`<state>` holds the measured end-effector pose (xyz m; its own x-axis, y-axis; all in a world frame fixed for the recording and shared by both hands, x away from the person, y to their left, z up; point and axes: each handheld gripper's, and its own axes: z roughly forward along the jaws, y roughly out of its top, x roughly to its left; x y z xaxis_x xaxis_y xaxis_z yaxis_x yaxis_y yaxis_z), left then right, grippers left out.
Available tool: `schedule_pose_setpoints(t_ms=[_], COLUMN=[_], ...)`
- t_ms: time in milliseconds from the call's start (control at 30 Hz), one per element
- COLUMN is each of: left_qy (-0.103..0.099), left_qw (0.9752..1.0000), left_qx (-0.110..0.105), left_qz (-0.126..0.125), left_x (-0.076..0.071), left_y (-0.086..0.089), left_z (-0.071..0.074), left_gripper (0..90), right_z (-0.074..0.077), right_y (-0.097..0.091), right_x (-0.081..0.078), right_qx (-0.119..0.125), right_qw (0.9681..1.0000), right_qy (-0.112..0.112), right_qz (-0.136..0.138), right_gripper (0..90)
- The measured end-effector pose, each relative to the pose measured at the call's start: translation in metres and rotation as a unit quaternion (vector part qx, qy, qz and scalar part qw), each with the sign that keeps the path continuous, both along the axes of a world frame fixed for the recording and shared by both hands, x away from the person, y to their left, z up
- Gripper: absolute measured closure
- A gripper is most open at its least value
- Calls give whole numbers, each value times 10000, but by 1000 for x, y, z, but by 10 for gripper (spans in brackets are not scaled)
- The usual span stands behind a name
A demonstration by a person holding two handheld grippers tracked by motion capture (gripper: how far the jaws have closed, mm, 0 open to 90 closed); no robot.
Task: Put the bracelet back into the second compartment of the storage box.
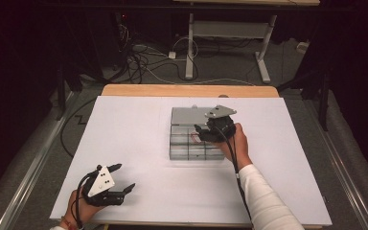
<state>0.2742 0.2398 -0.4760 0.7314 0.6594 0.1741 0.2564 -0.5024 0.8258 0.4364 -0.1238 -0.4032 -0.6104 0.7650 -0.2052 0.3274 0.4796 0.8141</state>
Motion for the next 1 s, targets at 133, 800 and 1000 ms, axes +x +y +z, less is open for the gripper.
schedule_pose_setpoints(t_ms=[133,800,1000], left_qy=[-7,1,1], left_qw=[10000,10000,10000], left_qx=[7,10,12], left_qz=[-1,16,18], left_x=[0,-1,0], left_y=[0,0,0], left_z=[0,0,0], left_gripper=[200,199,200], right_z=[1,19,24], right_y=[-3,-16,-20], right_x=[-1,-16,-24], right_qx=[105,453,468], right_qw=[9999,9986,9983], right_qy=[-15,-255,-345], right_qz=[-50,61,101], right_gripper=[219,162,164])
